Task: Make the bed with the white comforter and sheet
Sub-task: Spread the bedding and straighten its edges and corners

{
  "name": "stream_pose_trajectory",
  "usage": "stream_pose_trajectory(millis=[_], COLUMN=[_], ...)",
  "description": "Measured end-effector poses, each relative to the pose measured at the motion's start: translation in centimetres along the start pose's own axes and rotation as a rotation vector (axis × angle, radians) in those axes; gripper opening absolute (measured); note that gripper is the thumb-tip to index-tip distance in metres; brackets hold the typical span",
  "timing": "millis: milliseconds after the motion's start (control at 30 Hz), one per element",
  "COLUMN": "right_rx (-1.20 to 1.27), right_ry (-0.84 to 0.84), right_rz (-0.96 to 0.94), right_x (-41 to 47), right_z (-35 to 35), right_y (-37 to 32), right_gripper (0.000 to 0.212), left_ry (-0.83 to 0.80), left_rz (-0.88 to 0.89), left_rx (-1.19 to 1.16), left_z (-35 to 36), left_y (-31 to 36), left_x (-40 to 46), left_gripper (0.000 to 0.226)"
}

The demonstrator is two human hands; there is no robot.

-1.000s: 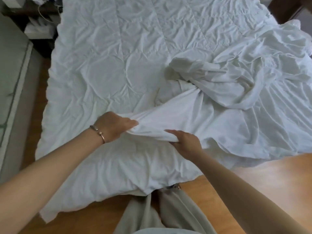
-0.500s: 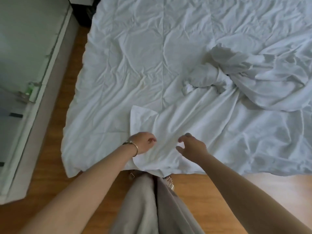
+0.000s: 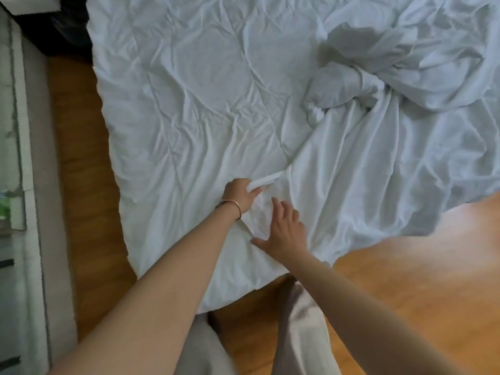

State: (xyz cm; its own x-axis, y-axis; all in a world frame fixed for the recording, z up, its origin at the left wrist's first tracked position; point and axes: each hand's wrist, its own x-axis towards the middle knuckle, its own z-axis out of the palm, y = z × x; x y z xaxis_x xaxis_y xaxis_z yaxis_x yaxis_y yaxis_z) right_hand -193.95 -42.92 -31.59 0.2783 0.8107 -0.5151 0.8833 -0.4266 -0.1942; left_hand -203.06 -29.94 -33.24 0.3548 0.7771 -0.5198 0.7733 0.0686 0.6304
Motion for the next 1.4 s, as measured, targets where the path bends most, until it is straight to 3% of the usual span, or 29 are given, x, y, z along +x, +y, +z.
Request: stream_pose_trajectory(millis=[133, 267, 567, 733, 833, 933, 1000, 1100, 1267, 1300, 1333, 1400], right_rx=[0.105, 0.143, 0.026, -0.014, -0.021, -0.039, -0.013, 0.04, 0.082, 0.129, 0.173, 0.207], right_ry=[0.058, -0.051, -0.388, -0.311, -0.164, -0.131, -0.112, -0.068, -0.023, -0.014, 0.007, 0.061], right_rz=[0.068, -0.153, -0.377, -0.291, -0.22, -0.218, -0.21, -0.216, -0.086, -0.024, 0.036, 0.123], right_x=[-0.3, -2.1, -8.7, -12.1, -13.9, -14.9, -15.0, -14.4, -11.4, -10.9, -10.5, -9.8], right_z=[1.5, 3.9, 11.9, 13.6, 14.6, 14.9, 14.6, 13.4, 9.7, 9.0, 8.4, 7.3], right_y=[-4.7, -10.4, -17.5, -15.1, -12.9, -11.7, -11.7, -12.4, -11.7, -11.1, -10.3, -8.2], right_gripper=[0.085, 0.067, 0.069, 0.079, 0.076, 0.069, 0.069, 0.067, 0.065, 0.063, 0.059, 0.042], left_ry=[0.167, 0.21, 0.169, 0.057, 0.063, 0.03, 0.122, 0.282, 0.244, 0.27, 0.316, 0.415], left_rz=[-0.129, -0.258, -0.469, -0.459, -0.33, -0.26, -0.245, -0.358, -0.542, -0.563, -0.542, -0.29], left_rx=[-0.286, -0.336, -0.344, -0.134, -0.258, -0.162, -0.101, -0.011, 0.045, 0.09, 0.165, 0.245], left_z=[-4.4, -8.0, -8.6, -6.3, -6.0, -5.6, -6.0, -8.1, -9.7, -9.1, -8.4, -6.6], left_y=[-7.8, -16.1, -27.5, -26.9, -25.2, -23.4, -24.0, -27.0, -26.1, -25.0, -23.7, -20.9], left_x=[-5.4, -11.6, -21.2, -22.2, -20.4, -19.1, -19.3, -20.0, -16.7, -16.2, -16.0, -16.0], left_gripper=[0.025, 0.023, 0.021, 0.022, 0.044, 0.033, 0.027, 0.03, 0.017, 0.026, 0.038, 0.048])
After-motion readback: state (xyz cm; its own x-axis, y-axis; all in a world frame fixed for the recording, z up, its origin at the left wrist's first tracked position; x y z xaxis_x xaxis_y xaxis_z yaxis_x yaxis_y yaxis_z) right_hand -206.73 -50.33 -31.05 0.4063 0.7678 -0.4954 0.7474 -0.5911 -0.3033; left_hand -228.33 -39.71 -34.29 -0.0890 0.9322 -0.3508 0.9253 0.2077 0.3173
